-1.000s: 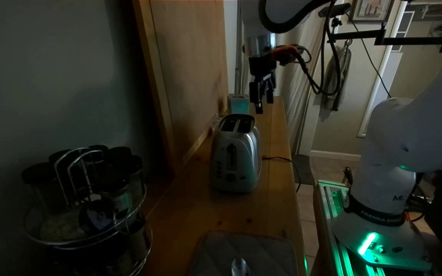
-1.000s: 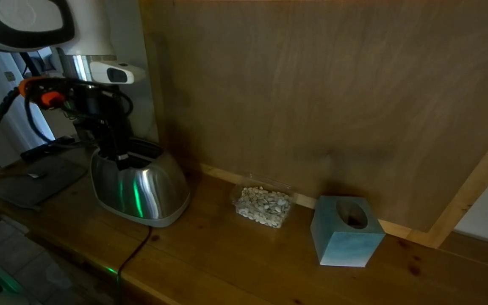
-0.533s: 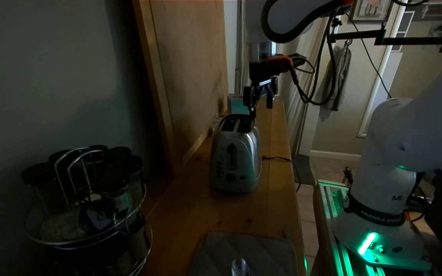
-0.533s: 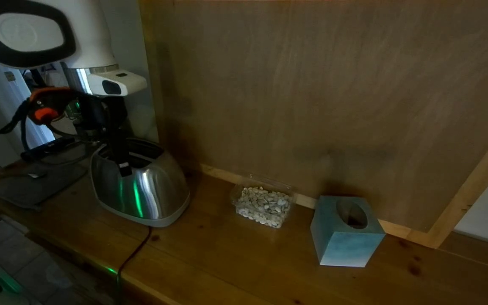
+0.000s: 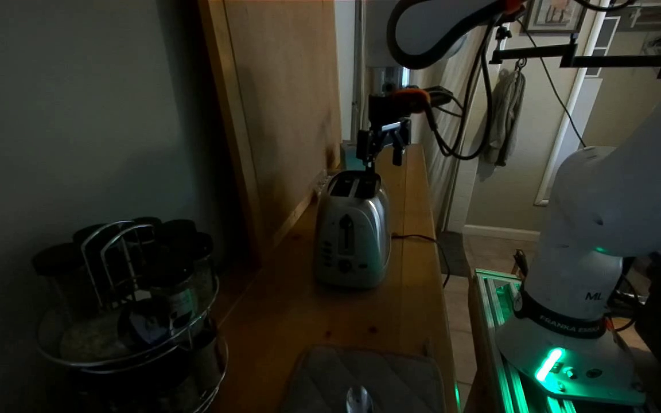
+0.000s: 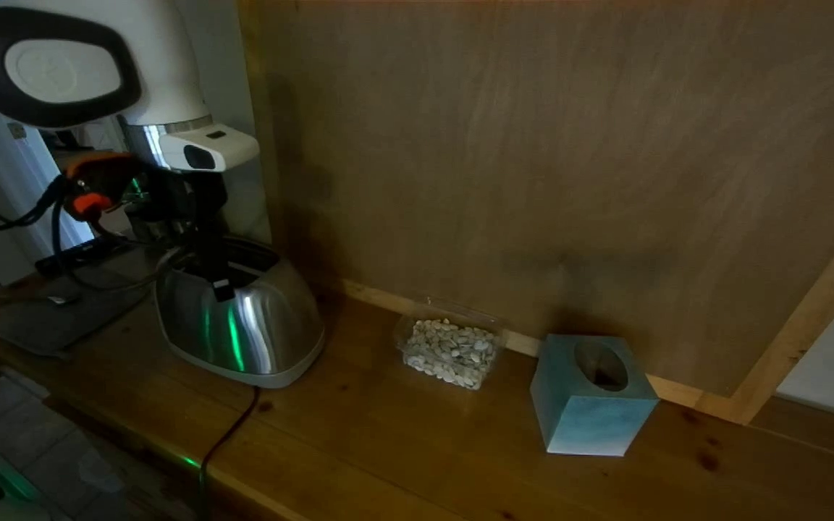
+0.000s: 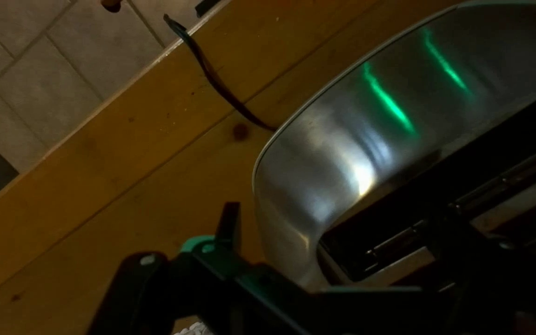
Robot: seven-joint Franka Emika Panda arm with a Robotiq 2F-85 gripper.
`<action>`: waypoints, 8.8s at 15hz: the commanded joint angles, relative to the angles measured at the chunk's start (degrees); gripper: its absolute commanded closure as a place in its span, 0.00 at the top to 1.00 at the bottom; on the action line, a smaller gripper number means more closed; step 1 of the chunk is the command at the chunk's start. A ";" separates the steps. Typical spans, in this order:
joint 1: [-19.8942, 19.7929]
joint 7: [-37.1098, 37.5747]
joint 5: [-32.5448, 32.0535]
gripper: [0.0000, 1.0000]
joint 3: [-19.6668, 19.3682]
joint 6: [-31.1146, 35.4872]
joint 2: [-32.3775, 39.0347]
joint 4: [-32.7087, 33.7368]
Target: Turn the toaster ninety degrees to the left
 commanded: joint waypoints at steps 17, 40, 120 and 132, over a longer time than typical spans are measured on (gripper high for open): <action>-0.82 0.38 6.39 0.64 0.12 3.16 7.90 1.32; -1.11 -2.31 2.94 0.23 0.80 1.13 9.52 4.96; 12.71 -56.03 -15.53 0.99 5.12 -7.67 14.80 9.98; 12.67 -46.36 -8.80 1.00 2.87 -9.21 5.64 9.78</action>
